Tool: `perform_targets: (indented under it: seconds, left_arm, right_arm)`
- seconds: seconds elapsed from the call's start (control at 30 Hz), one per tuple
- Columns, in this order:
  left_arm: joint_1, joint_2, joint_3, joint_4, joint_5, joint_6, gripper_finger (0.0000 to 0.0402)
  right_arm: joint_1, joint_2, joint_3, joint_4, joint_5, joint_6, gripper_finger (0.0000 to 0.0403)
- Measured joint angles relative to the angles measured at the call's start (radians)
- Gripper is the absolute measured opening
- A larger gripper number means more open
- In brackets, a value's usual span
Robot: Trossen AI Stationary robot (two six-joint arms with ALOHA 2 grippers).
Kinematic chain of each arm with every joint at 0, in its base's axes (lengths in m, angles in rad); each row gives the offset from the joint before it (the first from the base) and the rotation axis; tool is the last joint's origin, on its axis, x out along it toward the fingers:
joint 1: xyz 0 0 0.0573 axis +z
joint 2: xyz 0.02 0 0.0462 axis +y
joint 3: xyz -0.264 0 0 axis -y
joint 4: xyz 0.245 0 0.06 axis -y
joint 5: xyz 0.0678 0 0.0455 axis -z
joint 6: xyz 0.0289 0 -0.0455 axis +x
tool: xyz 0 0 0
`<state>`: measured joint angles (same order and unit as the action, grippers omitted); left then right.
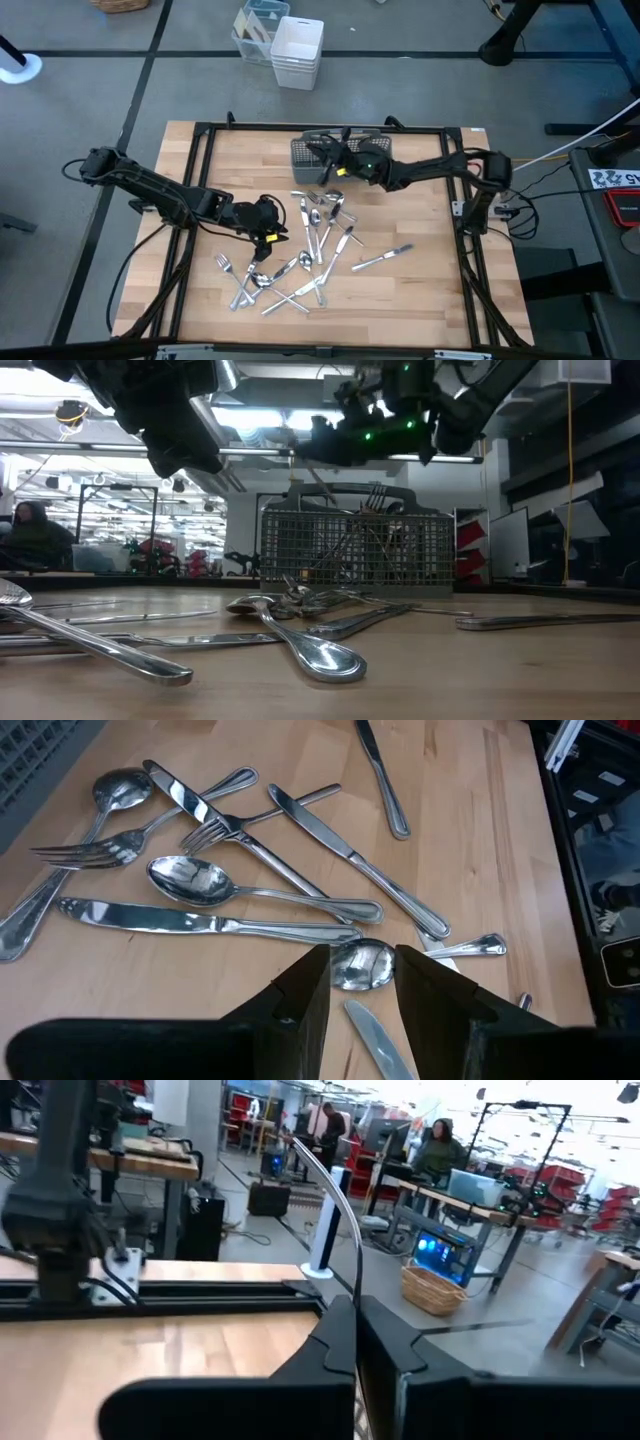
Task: Sort silverware
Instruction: Put the fork into the silverware rack, then put the spoon into the silverware rack
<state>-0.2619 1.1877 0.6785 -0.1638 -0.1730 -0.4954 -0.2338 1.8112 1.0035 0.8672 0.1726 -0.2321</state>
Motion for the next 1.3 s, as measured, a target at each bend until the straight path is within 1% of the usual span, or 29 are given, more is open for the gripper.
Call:
perform_targets:
  seconds: [0.37, 0.53, 0.83, 1.13, 1.3]
  left_arm:
    - [0.000, 0.000, 0.000, -0.001, 0.000, 0.055, 0.0107]
    - [0.001, 0.000, 0.000, -0.002, 0.000, 0.055, 0.0107]
    - [0.001, 0.000, 0.000, -0.003, 0.000, 0.055, 0.0107]
    - [0.001, 0.000, 0.000, -0.005, 0.000, 0.054, 0.0107]
    - [0.001, 0.000, 0.000, -0.005, 0.001, 0.036, 0.0107]
  right_arm:
    - [-0.009, 0.103, 0.000, 0.012, 0.010, 0.003, 0.0002]
    - [-0.009, 0.105, 0.000, -0.008, 0.010, 0.000, 0.0006]
    - [-0.009, 0.105, 0.000, -0.009, 0.045, -0.001, 0.0044]
    - [-0.009, 0.105, 0.000, -0.009, 0.046, -0.001, 0.0048]
    - [-0.005, 0.076, 0.000, -0.011, 0.046, -0.001, 0.0048]
